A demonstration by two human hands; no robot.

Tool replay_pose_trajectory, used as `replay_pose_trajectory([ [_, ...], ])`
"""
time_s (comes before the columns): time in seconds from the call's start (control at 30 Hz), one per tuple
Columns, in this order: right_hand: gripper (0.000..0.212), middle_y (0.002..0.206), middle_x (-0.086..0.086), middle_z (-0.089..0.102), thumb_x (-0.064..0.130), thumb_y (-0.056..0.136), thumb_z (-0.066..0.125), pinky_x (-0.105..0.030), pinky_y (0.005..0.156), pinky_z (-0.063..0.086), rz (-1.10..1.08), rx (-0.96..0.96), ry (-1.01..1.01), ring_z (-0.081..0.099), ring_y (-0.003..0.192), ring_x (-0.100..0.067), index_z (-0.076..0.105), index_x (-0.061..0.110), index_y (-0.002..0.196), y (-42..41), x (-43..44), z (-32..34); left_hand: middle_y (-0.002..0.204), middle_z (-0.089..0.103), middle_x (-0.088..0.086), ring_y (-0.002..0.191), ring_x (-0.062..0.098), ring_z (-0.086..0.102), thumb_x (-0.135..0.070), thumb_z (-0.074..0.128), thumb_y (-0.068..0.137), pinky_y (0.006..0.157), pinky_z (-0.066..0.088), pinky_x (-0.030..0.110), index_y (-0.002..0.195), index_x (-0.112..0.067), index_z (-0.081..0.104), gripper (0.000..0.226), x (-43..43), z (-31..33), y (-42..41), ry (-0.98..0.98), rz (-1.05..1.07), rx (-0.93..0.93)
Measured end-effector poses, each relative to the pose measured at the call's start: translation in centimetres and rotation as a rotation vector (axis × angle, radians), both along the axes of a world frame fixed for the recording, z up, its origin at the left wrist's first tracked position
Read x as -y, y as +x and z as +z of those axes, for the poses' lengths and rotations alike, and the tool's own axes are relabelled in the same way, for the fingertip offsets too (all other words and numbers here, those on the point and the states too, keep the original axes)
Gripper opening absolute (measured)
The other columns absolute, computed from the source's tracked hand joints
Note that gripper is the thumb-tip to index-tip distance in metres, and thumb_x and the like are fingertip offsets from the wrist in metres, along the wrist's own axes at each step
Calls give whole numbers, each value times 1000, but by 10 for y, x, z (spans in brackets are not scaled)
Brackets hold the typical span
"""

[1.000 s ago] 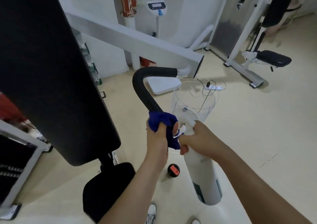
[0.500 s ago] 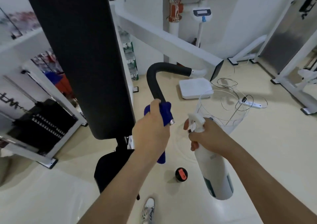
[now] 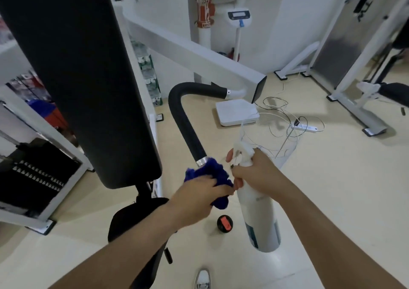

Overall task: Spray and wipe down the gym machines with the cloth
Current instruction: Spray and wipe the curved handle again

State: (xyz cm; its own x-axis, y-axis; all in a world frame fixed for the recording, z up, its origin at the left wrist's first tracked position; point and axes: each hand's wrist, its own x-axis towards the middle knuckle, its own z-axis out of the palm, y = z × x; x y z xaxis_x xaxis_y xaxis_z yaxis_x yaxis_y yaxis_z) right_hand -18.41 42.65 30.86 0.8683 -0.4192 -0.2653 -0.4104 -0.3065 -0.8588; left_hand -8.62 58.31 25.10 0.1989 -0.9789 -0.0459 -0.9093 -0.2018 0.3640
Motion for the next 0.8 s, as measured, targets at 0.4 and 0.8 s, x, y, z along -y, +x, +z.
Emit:
replay_pose_trajectory([
  [0.4,33,53,-2,65,0,83,56,-28,67,53,-177,92,38,69,60,-15,60,25,103,22,2,10,111,57,-8,101,14,48,-26,64,79,86,32,30,119,-27,54,41,44,49,82,-203,313,187],
  [0.8,31,56,-9,64,-3,82,55,-25,58,52,-477,220,200,64,57,-20,60,25,95,-15,71,22,90,61,-15,80,10,60,-18,64,86,57,45,23,110,-30,58,28,143,78,55,-435,539,-581],
])
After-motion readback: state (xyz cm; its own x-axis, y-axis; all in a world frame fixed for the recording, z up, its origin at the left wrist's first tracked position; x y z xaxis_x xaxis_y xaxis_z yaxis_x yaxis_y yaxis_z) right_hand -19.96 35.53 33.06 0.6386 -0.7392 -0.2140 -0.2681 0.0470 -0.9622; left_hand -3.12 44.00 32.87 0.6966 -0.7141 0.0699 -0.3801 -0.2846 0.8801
